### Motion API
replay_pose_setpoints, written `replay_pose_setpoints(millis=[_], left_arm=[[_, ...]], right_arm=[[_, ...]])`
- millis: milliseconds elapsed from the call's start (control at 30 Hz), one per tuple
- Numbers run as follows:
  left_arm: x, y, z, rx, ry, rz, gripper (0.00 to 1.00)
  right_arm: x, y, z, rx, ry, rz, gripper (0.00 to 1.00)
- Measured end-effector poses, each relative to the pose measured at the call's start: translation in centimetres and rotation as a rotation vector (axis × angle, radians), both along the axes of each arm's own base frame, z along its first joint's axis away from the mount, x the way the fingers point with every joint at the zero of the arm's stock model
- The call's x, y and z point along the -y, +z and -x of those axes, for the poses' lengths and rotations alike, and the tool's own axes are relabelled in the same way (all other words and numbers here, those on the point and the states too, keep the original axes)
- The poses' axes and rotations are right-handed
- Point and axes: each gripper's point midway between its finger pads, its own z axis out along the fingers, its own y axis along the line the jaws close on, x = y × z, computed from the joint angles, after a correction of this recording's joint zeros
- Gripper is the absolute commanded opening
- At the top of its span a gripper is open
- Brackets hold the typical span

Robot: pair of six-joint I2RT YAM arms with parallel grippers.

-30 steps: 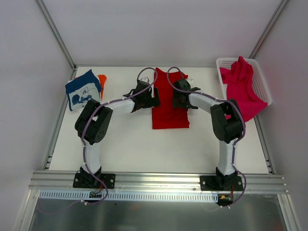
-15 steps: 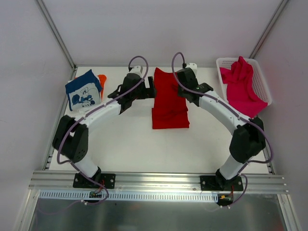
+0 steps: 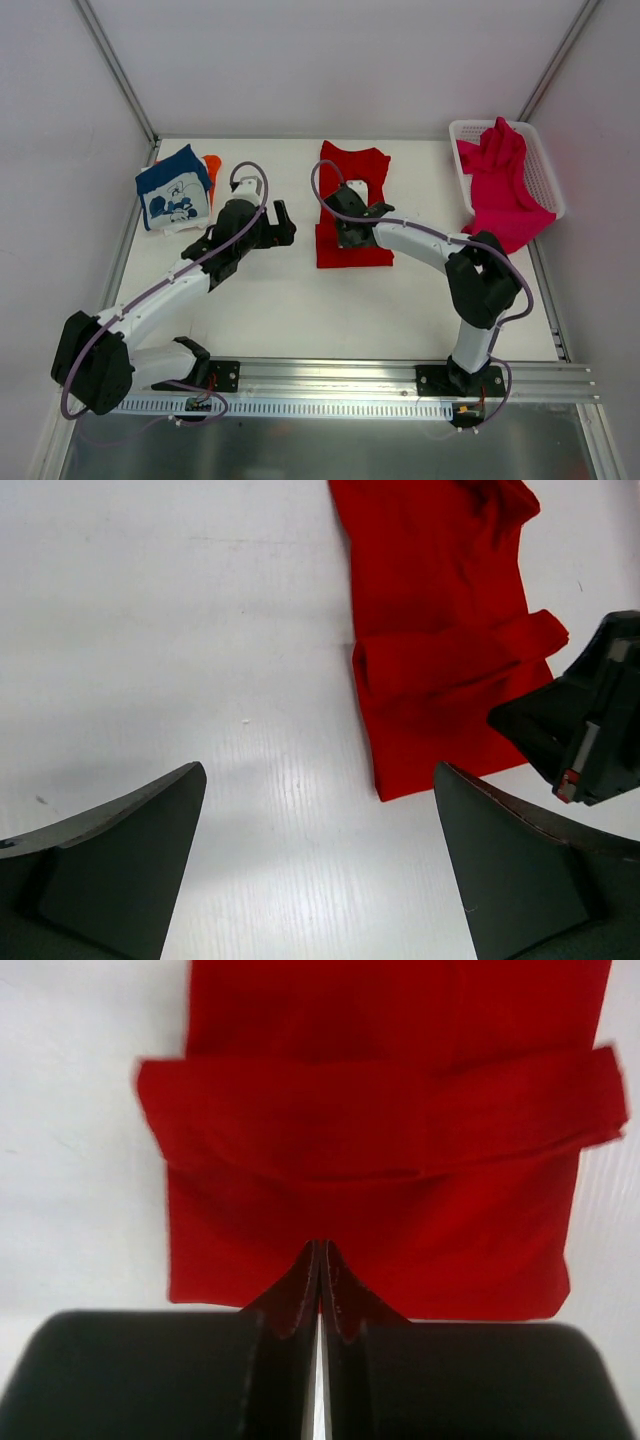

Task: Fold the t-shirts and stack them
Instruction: Fold the folded rectangular tshirt in 1/3 of the way

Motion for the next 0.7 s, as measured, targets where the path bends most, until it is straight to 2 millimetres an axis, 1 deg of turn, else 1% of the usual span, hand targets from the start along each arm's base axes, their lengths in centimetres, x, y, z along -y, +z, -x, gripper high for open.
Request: replay_pose_setpoints(millis=[67, 133, 233, 333, 467, 567, 700], left_arm=[[-0.7, 0.0, 0.9, 0.008, 0.008, 0.003, 0.99], [-1.3, 0.1, 1.4, 0.021, 0.021, 0.006, 0.99], [-1.7, 0.1, 1.9, 0.029, 0.029, 0.010, 0.99], [-1.9, -0.1, 2.0, 0.028, 0.035, 0.005, 0.99], [-2.0, -0.2, 2.0, 0.027, 0.041, 0.000, 0.99], [-2.1, -0.2, 1.9, 0.027, 0.044, -0.002, 0.99], [-2.1, -0.4, 1.9, 0.024, 0.047, -0.006, 0.99]], right_arm=[[0.6, -1.9, 1.0, -0.045, -0.016, 0.025, 0.00], [1.1, -2.8, 1.6, -0.069, -0.034, 0.038, 0.00], [1.4, -3.1, 1.7, -0.070, -0.055, 0.040, 0.01], [1.5, -3.0, 1.6, -0.063, -0.067, 0.042, 0.01], [1.7, -3.6, 1.4, -0.072, -0.073, 0.056, 0.01], [1.6, -4.0, 0.8, -0.075, -0.081, 0.059, 0.01], [1.8, -4.0, -0.4, -0.073, -0.100, 0.056, 0.00]])
